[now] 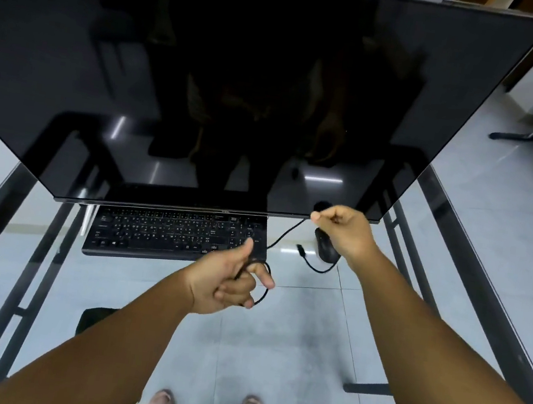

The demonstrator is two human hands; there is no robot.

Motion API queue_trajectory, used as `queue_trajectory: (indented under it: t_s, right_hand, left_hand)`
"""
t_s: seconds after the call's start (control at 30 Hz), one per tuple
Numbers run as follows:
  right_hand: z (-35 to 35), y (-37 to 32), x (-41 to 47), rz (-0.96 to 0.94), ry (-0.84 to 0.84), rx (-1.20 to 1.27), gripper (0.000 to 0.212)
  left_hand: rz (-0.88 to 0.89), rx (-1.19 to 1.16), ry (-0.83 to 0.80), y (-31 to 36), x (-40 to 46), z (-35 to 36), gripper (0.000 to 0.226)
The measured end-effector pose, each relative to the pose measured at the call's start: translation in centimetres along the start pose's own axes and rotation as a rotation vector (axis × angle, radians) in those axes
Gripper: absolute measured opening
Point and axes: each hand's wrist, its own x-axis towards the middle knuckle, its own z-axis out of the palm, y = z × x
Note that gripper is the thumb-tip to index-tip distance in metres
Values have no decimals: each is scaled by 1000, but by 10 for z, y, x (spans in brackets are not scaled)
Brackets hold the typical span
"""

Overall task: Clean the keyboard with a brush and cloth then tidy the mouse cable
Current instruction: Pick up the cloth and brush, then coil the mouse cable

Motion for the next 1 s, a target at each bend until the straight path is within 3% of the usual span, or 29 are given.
queue_trajectory:
  t_s: [0.13, 0.23, 0.33, 0.43, 0.57, 0.67, 0.8, 1.0]
  right_hand:
    - [6, 28, -13, 52, -208, -236, 26]
    - [12, 38, -29, 129, -437, -332, 30]
    - [16, 36, -43, 187, -621, -381, 34]
    - [17, 21, -52, 169, -843, -444, 36]
    - [11, -6, -56, 131, -1042, -419, 29]
    - [-2, -26, -55, 59, -1092, -386, 25]
    - [-19, -49, -54, -43, -1038, -321, 22]
    - [-24, -60, -44, -141, -741, -103, 21]
  left_hand:
    - [244, -487, -31, 22, -11, -4, 45]
    - [471, -801, 248, 36, -10, -9, 37]
    - [600, -886, 594, 42, -1, -17, 39]
    - [612, -667, 800, 35, 8, -22, 35]
    - [468, -19, 924, 18, 16, -21, 36]
    - [318, 287, 841, 4, 20, -20, 45]
    - [140, 464, 589, -5, 17, -11, 38]
    - [50, 373, 239, -11, 16, 2, 46]
